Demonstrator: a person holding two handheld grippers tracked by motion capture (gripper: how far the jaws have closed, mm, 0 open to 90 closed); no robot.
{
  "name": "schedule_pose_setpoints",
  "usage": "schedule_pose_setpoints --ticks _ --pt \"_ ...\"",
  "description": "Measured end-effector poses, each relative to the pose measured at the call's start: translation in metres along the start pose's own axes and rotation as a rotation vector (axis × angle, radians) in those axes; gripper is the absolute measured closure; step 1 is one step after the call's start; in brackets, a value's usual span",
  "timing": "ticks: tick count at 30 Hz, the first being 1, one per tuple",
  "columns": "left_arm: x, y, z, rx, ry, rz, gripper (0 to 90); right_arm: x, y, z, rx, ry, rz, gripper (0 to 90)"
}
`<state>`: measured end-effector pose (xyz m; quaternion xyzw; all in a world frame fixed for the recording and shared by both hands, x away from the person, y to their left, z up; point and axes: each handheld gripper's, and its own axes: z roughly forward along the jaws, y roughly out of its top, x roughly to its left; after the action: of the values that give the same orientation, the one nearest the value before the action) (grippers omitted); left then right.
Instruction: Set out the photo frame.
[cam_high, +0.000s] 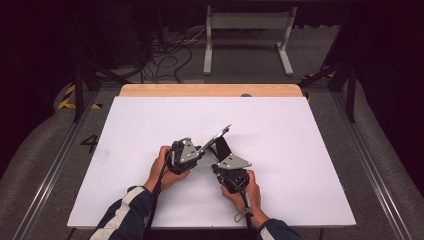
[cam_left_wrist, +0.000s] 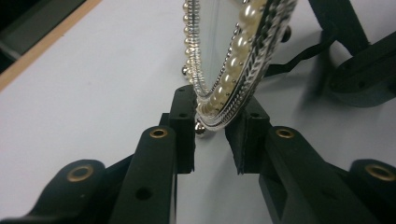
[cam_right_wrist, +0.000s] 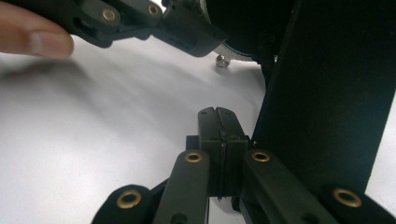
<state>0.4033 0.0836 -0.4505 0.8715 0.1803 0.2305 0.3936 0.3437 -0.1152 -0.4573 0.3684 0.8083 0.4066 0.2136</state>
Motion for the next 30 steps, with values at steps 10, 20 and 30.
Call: schedule_pose_setpoints --ticks 10,20,30 --pt "-0.005 0.002 -0.006 0.023 -0.007 0.042 79.1 -0.005 -0.002 -0.003 0.006 -0.003 0.0 90.0" --pt "-0.018 0.006 -0.013 0.054 0.017 0.093 78.9 -0.011 -0.004 -0.008 0.011 0.008 0.003 90.0" --pt "-0.025 0.004 -0.018 0.036 0.01 0.073 79.4 -0.018 -0.009 -0.015 0.031 0.03 -0.01 90.0"
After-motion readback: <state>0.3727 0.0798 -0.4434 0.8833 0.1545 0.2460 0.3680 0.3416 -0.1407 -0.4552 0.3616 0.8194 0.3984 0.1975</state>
